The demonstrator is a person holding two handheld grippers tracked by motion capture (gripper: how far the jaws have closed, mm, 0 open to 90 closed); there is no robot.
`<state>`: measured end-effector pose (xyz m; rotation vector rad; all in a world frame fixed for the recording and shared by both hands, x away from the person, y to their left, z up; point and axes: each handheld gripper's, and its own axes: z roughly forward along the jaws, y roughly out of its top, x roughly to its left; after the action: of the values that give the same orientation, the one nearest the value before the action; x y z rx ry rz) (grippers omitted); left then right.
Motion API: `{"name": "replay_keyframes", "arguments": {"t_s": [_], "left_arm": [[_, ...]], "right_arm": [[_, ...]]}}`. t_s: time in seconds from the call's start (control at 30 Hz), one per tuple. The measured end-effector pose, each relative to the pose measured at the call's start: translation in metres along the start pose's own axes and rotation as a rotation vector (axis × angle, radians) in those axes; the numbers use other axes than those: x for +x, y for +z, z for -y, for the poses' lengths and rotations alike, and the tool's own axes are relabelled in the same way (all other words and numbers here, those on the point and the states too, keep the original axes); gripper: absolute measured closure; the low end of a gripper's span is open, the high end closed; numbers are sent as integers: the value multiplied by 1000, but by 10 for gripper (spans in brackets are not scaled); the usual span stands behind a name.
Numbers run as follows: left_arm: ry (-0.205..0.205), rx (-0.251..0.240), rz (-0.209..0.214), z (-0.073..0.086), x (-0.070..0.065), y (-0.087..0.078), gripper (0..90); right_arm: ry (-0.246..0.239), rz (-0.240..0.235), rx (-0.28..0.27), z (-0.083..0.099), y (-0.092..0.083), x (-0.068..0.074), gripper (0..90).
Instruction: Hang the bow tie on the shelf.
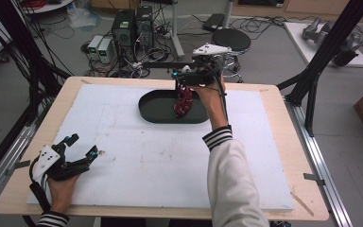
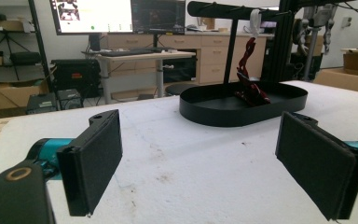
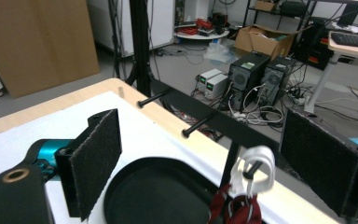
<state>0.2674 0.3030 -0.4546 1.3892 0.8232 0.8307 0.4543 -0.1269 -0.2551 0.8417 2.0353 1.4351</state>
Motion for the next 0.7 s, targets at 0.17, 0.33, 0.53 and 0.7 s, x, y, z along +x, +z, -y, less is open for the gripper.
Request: {"name": "replay_keyframes", "arguments": {"t_s": [0.17,0.33,0.53,0.7], "left_arm": [[-3,-3,0,0,0,0,149],[0,-3,-1,0,0,0,149],[2,2,-1,0,0,0,149],[7,1,-2,0,-1,0,149]], "right_arm": [[-33,-33,-31,10,-44,10,121],[-47,-19,-90,34,-106,18,121],[-62,38,-178,77,-171,30,121],[-52,109,-252,129,-204,35,121]]}}
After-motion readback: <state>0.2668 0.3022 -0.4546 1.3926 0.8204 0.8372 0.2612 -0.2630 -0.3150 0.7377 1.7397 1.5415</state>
